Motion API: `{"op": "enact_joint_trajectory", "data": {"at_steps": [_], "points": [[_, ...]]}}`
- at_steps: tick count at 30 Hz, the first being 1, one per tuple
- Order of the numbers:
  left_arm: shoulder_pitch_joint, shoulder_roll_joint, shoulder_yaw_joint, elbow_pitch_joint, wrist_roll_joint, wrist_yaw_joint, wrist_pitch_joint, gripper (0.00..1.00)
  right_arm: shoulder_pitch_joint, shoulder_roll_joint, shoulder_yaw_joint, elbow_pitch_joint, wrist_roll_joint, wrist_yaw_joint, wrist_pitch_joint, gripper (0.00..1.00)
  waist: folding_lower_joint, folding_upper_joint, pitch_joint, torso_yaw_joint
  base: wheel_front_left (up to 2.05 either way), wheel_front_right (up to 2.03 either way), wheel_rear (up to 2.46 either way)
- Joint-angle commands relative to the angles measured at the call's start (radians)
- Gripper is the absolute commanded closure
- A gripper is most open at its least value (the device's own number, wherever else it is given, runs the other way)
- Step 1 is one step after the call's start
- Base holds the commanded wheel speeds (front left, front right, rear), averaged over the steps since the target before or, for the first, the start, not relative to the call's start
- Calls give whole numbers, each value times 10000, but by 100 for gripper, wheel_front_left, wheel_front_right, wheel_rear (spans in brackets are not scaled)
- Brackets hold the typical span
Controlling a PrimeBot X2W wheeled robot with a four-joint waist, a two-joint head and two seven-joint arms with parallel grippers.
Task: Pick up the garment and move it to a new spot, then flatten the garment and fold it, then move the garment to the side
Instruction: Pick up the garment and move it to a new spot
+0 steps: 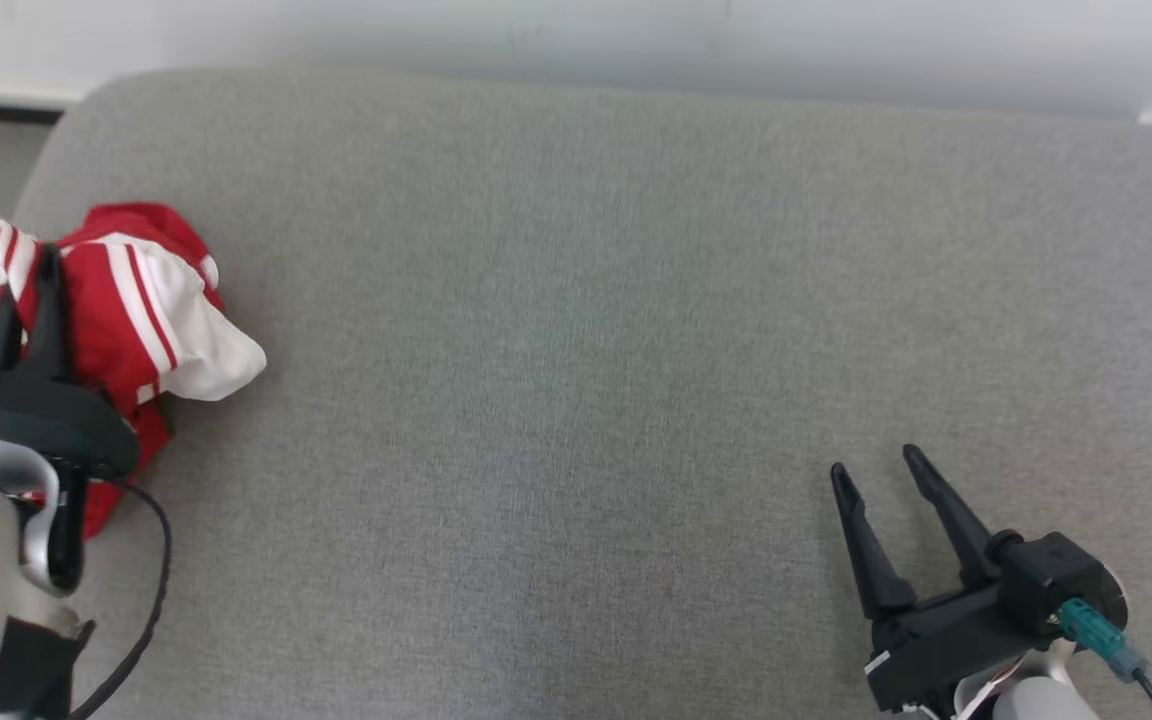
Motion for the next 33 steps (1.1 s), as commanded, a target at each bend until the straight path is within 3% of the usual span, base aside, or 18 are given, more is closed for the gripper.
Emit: {"op": "enact_joint_trajectory", "data": {"at_steps": [1,10,20,33], "points": [[192,132,29,-239,-30,-66,-43,100,173,79,37,33,25,4,1,0,1,-1,-700,-187,0,0,0],[632,387,-141,-2567,-183,-338,526,100,582,600,176,262,120,4,1,0,1,-1,-1882,-918,0,0,0],[554,119,-491,-4394,-669,-546,1388,100,720,941,260,344,140,4,1,0,1,-1,-2571,-2323,0,0,0],[-260,-895,-1816,-4538,-1039,-790,1533,100,518,1144,303,364,138,4,1,0,1,-1,-2453,-4649,0,0,0]]}}
